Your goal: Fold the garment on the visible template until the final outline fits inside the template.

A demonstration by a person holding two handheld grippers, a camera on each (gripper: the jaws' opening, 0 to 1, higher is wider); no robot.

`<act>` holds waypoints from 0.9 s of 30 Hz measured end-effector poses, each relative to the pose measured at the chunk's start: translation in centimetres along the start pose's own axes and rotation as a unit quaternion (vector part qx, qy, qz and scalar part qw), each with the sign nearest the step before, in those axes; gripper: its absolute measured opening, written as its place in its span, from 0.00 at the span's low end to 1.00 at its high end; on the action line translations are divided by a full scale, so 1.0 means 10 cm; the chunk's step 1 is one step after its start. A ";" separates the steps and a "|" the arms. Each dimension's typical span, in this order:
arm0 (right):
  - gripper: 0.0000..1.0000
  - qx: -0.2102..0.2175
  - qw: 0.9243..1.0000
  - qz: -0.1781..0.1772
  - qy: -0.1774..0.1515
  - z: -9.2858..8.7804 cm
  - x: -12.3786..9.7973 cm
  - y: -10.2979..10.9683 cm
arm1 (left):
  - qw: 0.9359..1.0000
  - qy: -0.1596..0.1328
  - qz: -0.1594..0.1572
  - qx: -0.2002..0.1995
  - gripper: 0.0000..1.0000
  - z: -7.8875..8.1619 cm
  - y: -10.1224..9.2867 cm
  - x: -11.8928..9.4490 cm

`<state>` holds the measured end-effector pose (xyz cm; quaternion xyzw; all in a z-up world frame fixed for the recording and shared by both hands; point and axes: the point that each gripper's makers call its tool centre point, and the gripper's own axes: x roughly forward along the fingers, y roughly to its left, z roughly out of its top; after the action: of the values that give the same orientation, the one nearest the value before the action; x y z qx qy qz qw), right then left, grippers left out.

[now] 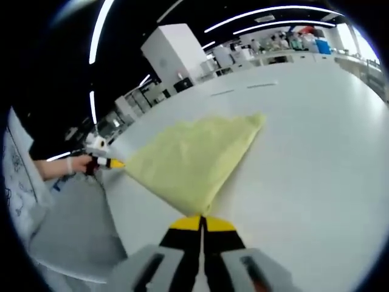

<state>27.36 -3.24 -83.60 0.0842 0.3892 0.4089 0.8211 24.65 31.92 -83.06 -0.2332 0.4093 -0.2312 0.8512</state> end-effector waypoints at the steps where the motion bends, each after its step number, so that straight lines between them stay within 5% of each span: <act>1: 0.00 0.001 1.000 -0.001 0.000 0.00 0.00 0.00 | 1.000 -0.001 0.001 0.001 0.00 0.01 0.02 0.00; 11: 0.00 -0.010 1.000 -0.009 -0.008 0.04 -0.01 -0.03 | 1.000 -0.005 -0.005 0.007 0.00 0.00 0.07 -0.03; 15: 0.00 -0.042 0.999 -0.004 -0.023 0.11 -0.08 0.03 | 1.000 -0.019 -0.013 0.021 0.12 0.06 0.03 -0.09; 21: 0.24 -0.063 0.997 -0.005 -0.036 0.22 -0.20 0.14 | 0.997 -0.046 -0.016 0.061 0.34 0.18 -0.09 -0.17; 27: 0.54 -0.112 0.993 -0.022 -0.037 0.28 -0.27 0.18 | 0.990 -0.065 0.005 0.127 0.67 0.24 -0.12 -0.23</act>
<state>27.24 -3.54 -79.29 -0.0015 0.3119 0.4286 0.8480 25.10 32.78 -79.64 -0.1359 0.3219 -0.2613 0.8998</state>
